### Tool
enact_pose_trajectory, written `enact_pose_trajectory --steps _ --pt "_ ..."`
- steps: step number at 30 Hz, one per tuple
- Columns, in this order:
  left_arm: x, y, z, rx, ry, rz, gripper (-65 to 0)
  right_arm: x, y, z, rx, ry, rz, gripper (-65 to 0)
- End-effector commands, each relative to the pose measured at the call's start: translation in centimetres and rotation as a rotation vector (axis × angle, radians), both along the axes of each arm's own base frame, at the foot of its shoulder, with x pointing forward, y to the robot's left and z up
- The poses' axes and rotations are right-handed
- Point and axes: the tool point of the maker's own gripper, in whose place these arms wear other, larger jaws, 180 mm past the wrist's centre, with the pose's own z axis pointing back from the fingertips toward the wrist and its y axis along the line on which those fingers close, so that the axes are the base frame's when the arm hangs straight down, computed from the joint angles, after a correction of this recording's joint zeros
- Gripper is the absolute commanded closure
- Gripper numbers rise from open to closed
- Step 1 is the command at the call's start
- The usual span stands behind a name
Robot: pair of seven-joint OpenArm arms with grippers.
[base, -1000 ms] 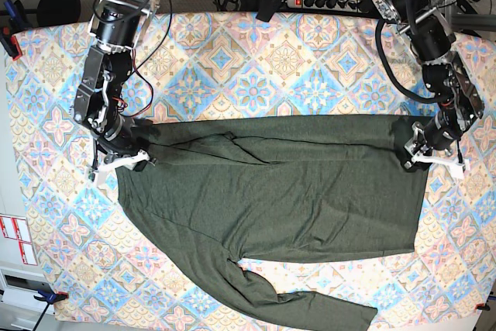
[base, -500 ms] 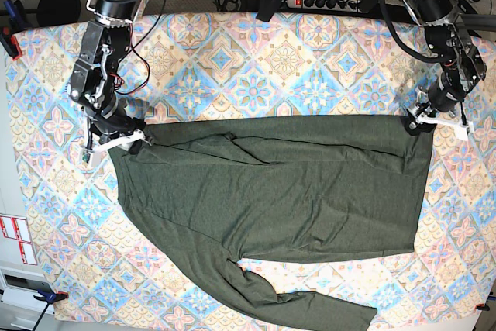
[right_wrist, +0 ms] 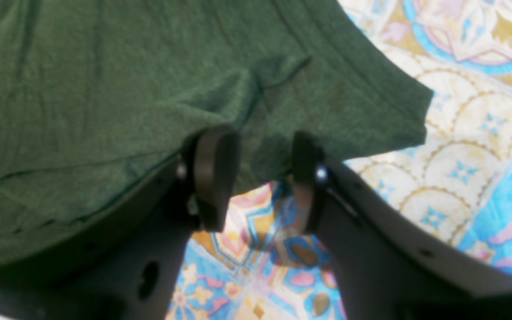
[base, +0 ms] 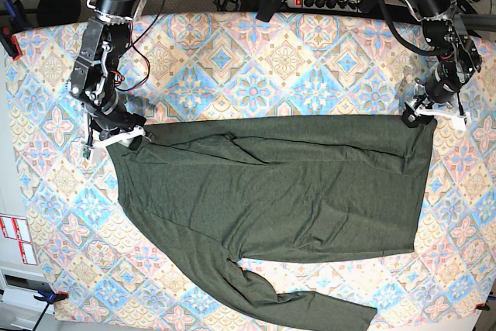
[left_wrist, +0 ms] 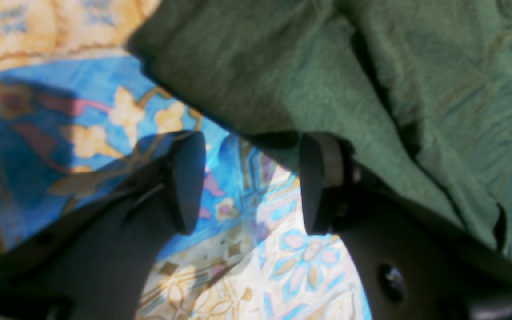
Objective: Fold the T-shirt properly
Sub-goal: 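Drag the held shoulder edge toward the hem with both grippers, then pull the shirt back toward the robot with both grippers, smoothing it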
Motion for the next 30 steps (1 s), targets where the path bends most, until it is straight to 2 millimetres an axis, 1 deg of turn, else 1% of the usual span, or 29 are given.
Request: enact_pose_trajectory --steps 1,4,6,9,12,13,15,17,18,19,24,25,28,30 --pt "0.8 0.7 0.8 0.022 -0.02 0.0 -33.2 1.1 -0.1 1.3 -0.002 -0.051 -0.001 -23.2" --pt "1.4 0.7 1.1 0.034 -0.047 0.01 -33.2 1.1 -0.1 1.3 -0.002 -0.051 -0.001 -23.2" --pt "1.8 0.1 1.0 0.02 -0.057 0.013 -33.2 1.1 -0.1 1.3 -0.002 -0.051 -0.001 -23.2" --pt "3.2 -0.5 1.4 0.003 -0.084 0.015 -33.2 1.1 -0.1 1.2 -0.001 -0.049 -0.001 -23.2" --pt "4.2 -1.5 0.8 -0.041 -0.083 0.023 -32.1 1.1 -0.1 1.2 -0.001 -0.049 -0.001 -23.2" --pt "4.5 -1.6 0.7 -0.053 -0.083 0.027 -30.1 1.1 -0.1 1.2 -0.001 -0.049 -0.001 -23.2" --pt "5.3 -2.0 0.6 -0.075 -0.086 0.03 -21.5 1.0 -0.1 1.2 -0.001 -0.048 -0.001 -23.2" --pt "5.8 -2.1 0.7 -0.082 -0.09 0.03 -9.4 1.0 -0.3 1.2 0.0 -0.048 -0.007 -23.3" --pt "5.9 -2.2 0.8 -0.085 -0.094 0.03 -1.5 0.9 -0.4 1.1 0.0 -0.047 -0.009 -23.4" --pt "5.9 -2.2 0.8 -0.085 -0.094 0.03 0.0 0.6 -0.4 0.9 0.0 -0.041 -0.009 -23.5" --pt "5.6 -2.0 0.7 -0.083 -0.09 0.033 0.0 0.2 -0.4 0.3 0.005 -0.024 -0.012 -23.7" --pt "5.5 -2.0 0.7 -0.083 -0.089 0.034 0.0 0.1 -0.7 0.1 0.008 -0.017 -0.023 -23.7" --pt "5.4 -1.8 0.7 -0.079 -0.088 0.035 0.0 -1.6 -3.1 -1.5 0.029 0.028 -0.114 -25.8" --pt "4.7 -1.2 0.4 -0.07 -0.073 0.036 0.0 -2.7 -3.4 -2.8 0.064 0.06 -0.163 -28.0"
